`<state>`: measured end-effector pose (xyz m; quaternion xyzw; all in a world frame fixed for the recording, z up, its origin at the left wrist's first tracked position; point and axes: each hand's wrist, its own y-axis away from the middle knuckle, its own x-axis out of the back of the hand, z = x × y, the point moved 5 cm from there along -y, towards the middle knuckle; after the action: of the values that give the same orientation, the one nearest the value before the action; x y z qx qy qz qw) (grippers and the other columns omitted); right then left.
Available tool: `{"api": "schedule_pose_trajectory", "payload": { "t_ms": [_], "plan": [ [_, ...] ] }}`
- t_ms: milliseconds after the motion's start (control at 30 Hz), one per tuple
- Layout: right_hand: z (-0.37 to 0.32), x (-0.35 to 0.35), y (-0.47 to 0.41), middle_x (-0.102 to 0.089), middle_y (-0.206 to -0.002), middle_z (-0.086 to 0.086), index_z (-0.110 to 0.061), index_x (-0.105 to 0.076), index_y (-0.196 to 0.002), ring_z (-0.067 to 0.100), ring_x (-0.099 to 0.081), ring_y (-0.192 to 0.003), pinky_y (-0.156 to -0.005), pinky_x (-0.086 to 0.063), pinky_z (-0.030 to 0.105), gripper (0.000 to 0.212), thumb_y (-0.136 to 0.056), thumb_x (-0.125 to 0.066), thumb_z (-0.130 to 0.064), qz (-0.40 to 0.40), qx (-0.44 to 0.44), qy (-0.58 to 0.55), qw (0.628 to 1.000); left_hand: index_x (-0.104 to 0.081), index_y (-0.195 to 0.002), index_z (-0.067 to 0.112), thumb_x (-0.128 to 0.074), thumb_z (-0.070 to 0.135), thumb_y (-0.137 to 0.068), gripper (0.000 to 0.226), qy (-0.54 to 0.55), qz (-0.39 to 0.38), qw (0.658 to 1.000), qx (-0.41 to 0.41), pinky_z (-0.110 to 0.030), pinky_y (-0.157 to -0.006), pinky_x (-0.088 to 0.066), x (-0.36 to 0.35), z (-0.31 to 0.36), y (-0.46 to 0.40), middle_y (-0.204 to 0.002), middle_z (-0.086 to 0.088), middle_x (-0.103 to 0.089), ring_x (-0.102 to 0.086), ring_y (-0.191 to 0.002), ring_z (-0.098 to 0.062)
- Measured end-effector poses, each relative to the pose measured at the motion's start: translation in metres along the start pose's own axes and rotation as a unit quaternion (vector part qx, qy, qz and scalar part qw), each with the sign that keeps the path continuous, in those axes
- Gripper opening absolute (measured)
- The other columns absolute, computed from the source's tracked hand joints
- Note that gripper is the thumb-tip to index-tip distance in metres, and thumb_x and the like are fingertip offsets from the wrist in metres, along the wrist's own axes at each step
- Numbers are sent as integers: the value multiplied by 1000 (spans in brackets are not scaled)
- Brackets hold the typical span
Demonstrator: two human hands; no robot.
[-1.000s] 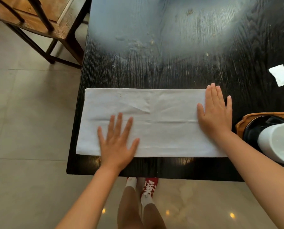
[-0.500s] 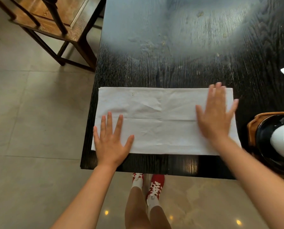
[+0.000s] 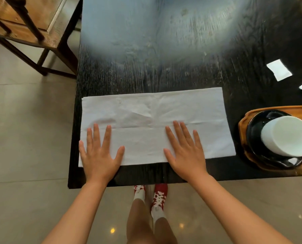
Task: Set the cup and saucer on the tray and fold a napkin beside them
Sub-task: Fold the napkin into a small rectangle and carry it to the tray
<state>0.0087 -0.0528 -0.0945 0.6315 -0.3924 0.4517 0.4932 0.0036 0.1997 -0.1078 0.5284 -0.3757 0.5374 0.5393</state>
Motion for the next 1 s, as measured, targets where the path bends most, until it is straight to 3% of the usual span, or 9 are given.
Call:
{"api": "schedule_pose_trajectory", "payload": {
  "t_ms": [167, 367, 467, 600, 700, 833, 900, 1000],
  "plan": [
    [64, 5, 24, 16, -155, 0, -24, 15, -146, 14, 17, -142, -116, 8, 39, 70, -89, -13, -54, -5, -81, 9, 997, -8, -148, 32, -24, 63, -83, 74, -2, -2, 1000, 0, -55, -113, -6, 2, 0, 0, -159, -9, -5, -3, -146, -27],
    [84, 12, 44, 13, -155, 4, -15, 7, -147, 16, 14, -143, -117, 3, 40, 74, -88, -12, -55, 3, -141, -20, 990, -9, -148, 30, -22, 64, -83, 75, -10, -9, 1000, 0, -56, -113, -7, 4, 2, -1, -159, -10, -6, -4, -145, -28],
    [81, 17, 58, 14, -155, 4, -12, 5, -147, 15, 14, -143, -118, 0, 39, 69, -95, -22, -48, 28, -179, -100, 978, -10, -148, 30, -23, 64, -82, 75, -9, -8, 1000, -1, -56, -113, -8, 5, 2, 0, -159, -11, -7, -5, -145, -29],
    [82, 27, 84, -10, -157, 8, -13, -18, -147, 19, -5, -144, -116, -16, 44, 59, -95, -39, -33, 72, -275, -241, 928, -8, -148, 30, -22, 64, -82, 76, -11, -10, 1000, -1, -56, -113, -7, 4, 2, -1, -159, -10, -6, -4, -145, -28],
    [84, 34, 84, -28, -151, 11, -13, -28, -144, 25, -16, -138, -111, -22, 42, 53, -95, -42, -29, 86, -321, -285, 899, -6, -148, 31, -21, 65, -82, 76, -9, -11, 1000, -1, -56, -113, -7, 5, 3, 0, -159, -10, -5, -3, -145, -28],
    [95, 44, 71, -40, -136, 15, -9, -27, -144, 30, -41, -123, -99, -39, 44, 57, -94, -48, -27, 105, -374, -326, 862, -10, -148, 30, -23, 64, -81, 76, 0, -11, 1000, 2, -56, -113, -7, 5, 4, 0, -159, -9, -7, -4, -145, -28],
    [98, 46, 67, -43, -130, 14, -9, -33, -140, 30, -52, -108, -84, -45, 41, 55, -93, -50, -31, 89, -379, -292, 873, -11, -148, 30, -23, 64, -81, 76, 0, -11, 1000, 2, -57, -113, -8, 4, 3, 0, -159, -9, -7, -5, -145, -28],
    [99, 50, 63, -47, -120, 12, -10, -47, -130, 27, -54, -87, -68, -40, 34, 47, -91, -51, -35, 77, -367, -215, 902, -10, -148, 31, -22, 65, -81, 76, -2, -12, 1000, 5, -56, -113, -8, 4, 2, 0, -159, -9, -7, -5, -145, -28]
  ]
}}
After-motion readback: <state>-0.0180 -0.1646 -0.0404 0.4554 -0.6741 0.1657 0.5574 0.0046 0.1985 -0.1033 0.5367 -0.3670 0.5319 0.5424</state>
